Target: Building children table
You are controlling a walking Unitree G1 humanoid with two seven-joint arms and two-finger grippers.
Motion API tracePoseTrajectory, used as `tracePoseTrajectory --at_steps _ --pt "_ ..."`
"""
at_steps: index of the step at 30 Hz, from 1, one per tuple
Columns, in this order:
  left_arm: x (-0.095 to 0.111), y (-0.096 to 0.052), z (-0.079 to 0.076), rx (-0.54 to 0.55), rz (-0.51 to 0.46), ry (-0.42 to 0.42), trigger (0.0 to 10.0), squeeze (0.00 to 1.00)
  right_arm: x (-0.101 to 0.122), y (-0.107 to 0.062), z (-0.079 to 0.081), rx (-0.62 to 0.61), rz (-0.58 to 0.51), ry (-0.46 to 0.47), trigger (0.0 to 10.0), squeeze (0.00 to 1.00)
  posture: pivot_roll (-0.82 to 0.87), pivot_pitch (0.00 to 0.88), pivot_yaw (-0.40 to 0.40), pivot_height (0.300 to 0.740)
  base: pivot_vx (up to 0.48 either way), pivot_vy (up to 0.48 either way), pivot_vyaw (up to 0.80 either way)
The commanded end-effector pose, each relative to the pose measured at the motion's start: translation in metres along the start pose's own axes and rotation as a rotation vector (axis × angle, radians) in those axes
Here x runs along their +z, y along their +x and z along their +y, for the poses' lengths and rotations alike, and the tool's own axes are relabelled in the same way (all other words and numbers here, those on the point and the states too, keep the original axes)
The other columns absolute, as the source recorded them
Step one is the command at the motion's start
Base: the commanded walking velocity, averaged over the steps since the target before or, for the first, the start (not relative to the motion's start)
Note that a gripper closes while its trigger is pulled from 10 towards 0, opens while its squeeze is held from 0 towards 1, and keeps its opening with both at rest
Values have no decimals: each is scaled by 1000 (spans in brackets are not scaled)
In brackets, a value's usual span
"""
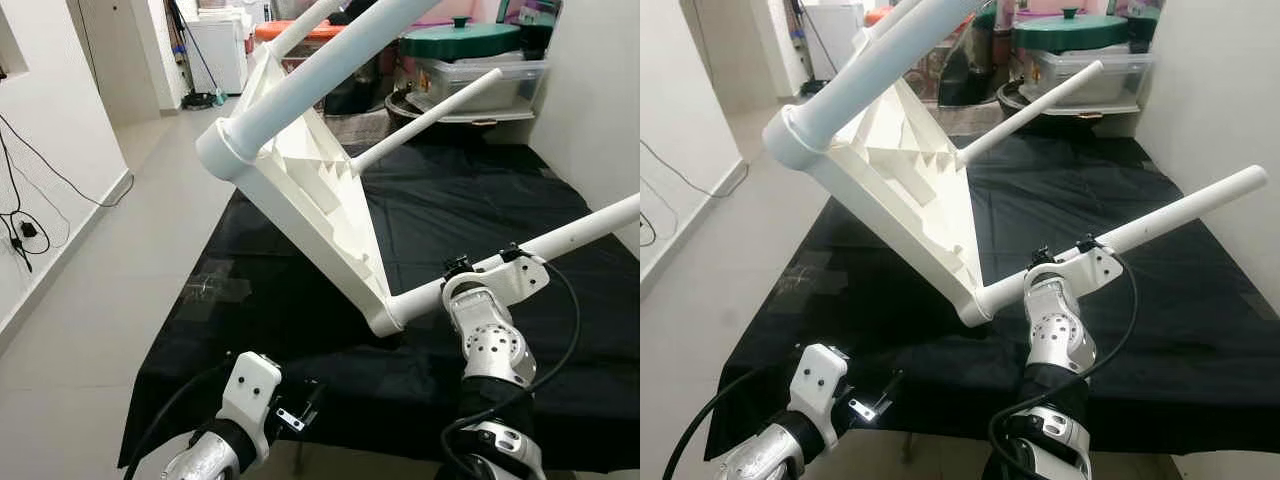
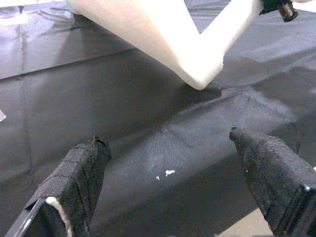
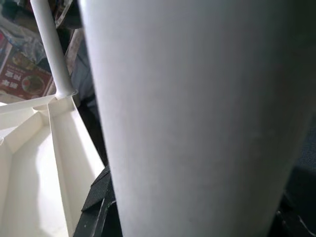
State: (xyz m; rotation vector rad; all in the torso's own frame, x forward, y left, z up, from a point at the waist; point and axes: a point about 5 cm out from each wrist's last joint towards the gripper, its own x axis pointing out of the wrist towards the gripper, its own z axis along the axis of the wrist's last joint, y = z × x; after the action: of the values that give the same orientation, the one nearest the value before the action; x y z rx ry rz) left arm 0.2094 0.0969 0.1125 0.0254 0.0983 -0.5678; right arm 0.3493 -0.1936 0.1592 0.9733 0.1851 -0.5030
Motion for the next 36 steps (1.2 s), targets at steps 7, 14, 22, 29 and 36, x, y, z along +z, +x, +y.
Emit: tracePoseTrajectory --at_steps 7,14,22,29,36 --pt "-1 -3 0 -15 31 3 10000 0 -94 -23 -21 -110 259 276 10000 0 179 53 18 740 0 0 0" --pt "-1 -5 0 -18 37 4 10000 0 -88 -19 -27 -121 239 309 10000 0 180 58 22 740 0 0 0" --pt "-1 -4 0 -18 39 5 10000 0 -83 -18 -20 -61 236 306 10000 1000 178 57 17 740 0 0 0" --pt "-1 -3 0 -17 41 6 10000 0 -75 -25 -19 -44 236 301 10000 0 173 53 15 740 0 0 0" --pt "-1 -2 1 -15 37 4 10000 0 -63 -43 -47 -102 225 255 10000 0 161 55 19 740 0 0 0"
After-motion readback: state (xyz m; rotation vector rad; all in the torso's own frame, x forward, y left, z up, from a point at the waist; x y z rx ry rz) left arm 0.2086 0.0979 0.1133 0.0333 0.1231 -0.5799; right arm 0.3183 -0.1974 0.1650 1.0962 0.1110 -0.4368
